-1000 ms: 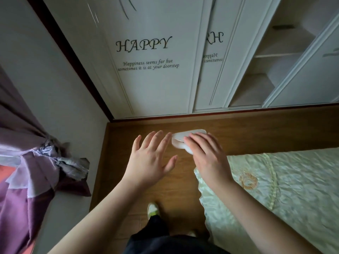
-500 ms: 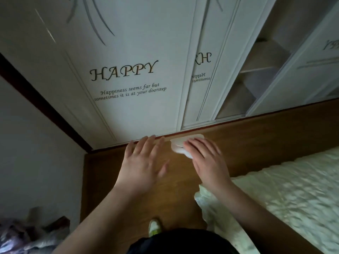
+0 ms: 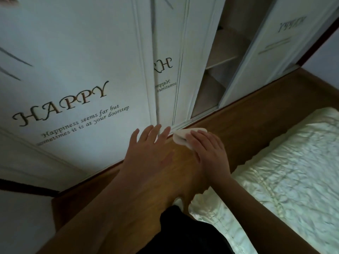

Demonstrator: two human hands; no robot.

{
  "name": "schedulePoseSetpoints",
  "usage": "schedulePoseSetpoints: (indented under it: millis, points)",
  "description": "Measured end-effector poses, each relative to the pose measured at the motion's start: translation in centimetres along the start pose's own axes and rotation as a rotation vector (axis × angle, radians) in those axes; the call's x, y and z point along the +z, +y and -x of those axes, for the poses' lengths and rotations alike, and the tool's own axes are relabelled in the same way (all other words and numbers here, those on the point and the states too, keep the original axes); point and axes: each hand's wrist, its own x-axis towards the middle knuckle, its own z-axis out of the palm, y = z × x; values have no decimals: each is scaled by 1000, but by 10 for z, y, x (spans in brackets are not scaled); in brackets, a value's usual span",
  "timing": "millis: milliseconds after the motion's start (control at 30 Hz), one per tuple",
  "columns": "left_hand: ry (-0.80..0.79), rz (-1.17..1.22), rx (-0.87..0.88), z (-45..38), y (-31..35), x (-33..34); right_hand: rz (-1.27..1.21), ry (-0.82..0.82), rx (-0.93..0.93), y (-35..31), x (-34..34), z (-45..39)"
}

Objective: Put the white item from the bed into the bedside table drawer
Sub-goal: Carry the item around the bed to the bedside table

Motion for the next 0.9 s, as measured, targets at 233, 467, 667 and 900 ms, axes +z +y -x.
schedulePoseSetpoints:
  millis: [233,467,667,900]
  points:
    - [37,4,133,-125,11,-24,57,-5,138,84,8,-66]
    - [-9,-20,303,-240,16,-26,158,75,309,148,16,-112]
    - [-67,-27,486,-345,16,-9,203,64,470,193,47,-149]
    - [-39,30,707,-446,51,-4,244,104,669,236,61,-184]
